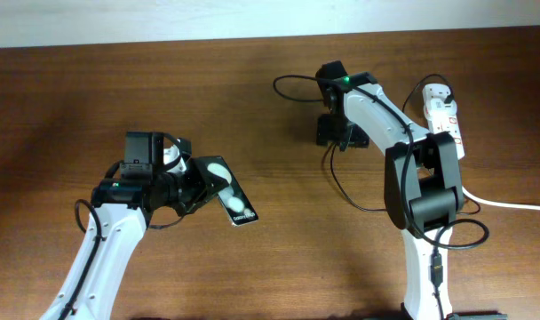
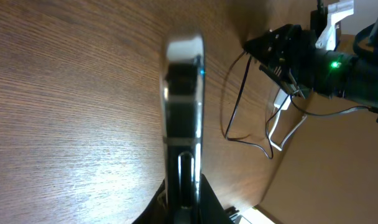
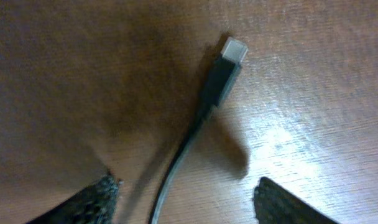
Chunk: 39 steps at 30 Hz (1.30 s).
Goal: Plug charger to phone and switch on socket
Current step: 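Reach the right gripper to the black cable end and grasp the USB-C plug, then insert the USB-C plug into the phone's bottom port held by the left gripper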
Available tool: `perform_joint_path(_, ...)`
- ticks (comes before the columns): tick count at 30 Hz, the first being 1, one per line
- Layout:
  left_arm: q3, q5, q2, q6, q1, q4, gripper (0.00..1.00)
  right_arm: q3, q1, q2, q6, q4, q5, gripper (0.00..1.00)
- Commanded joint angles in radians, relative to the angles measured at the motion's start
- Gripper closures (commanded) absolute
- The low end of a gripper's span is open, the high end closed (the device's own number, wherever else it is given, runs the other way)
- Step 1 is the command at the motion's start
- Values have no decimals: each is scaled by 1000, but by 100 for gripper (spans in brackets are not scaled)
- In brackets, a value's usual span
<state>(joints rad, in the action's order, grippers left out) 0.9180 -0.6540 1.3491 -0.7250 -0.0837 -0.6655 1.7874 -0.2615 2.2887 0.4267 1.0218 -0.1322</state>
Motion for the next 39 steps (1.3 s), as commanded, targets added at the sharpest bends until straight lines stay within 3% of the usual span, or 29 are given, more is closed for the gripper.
perform_joint_path(1,11,-19,-6,16,2,5,100,-37,6,57,27,-28,16,41)
perform_joint_path(11,11,-20,-6,16,2,5,100,-50,8,80,27,-106,16,76)
perform_joint_path(14,11,-20,-6,16,2,5,100,-50,8,80,27,-91,16,83)
perform_joint_path(19,11,-20,-6,16,2,5,100,-50,8,80,27,-58,19,84)
perform_joint_path(21,11,-20,-6,16,2,5,100,-50,8,80,27,-64,24,96)
perform_joint_path(25,11,-20,-6,16,2,5,100,-25,8,66,23,-8,107,96)
perform_joint_path(29,11,-29,-6,17,2,29,100,-12,8,-138,-142,104,280,96)
perform_joint_path(33,11,-210,-6,91,2,193,100,-13,8,-421,-217,277,336,96)
perform_joint_path(39,11,-464,-6,86,2,504,100,-17,6,-798,-266,456,490,96)
